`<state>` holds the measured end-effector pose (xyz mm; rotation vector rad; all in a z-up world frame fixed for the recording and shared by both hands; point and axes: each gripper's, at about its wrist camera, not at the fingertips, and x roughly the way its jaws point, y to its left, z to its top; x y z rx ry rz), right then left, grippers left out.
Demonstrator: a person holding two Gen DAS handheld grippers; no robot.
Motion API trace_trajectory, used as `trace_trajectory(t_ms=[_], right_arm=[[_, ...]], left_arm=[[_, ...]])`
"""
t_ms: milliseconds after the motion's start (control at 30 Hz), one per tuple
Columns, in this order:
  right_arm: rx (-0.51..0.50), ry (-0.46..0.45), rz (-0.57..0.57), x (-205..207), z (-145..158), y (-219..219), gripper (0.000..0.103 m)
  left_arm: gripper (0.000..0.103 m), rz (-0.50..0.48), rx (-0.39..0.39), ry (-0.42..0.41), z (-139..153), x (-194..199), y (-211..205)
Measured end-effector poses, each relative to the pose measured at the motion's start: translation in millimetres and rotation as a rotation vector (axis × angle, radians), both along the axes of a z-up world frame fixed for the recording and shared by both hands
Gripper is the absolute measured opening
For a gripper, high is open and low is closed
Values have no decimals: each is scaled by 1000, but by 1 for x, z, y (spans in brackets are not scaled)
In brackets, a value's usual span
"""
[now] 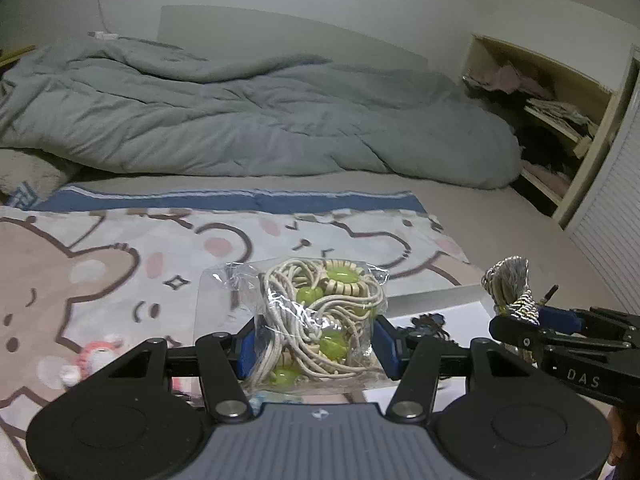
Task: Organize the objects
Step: 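Carry the rope and the beaded-cord bag over the white box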
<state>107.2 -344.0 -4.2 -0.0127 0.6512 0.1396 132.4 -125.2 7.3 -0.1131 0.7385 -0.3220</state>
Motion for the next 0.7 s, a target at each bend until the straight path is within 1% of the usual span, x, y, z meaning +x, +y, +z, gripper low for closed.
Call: trace_trajectory(t_ms=[300,533,633,700], right_arm=[[-21,12,-64,4,-10,-39,49],[-14,0,-117,7,-9,-66,49],[-17,2,-129,8,-8,-74,49],[-12,12,-128,12,-8,-80,49]], left_arm=[[57,-45,6,9,-9,12,-40],[57,-85,-26,16,-8,21,-74],[57,-112,-50,25,-5,25,-91],[57,-132,-53,28,-4,27,-103]])
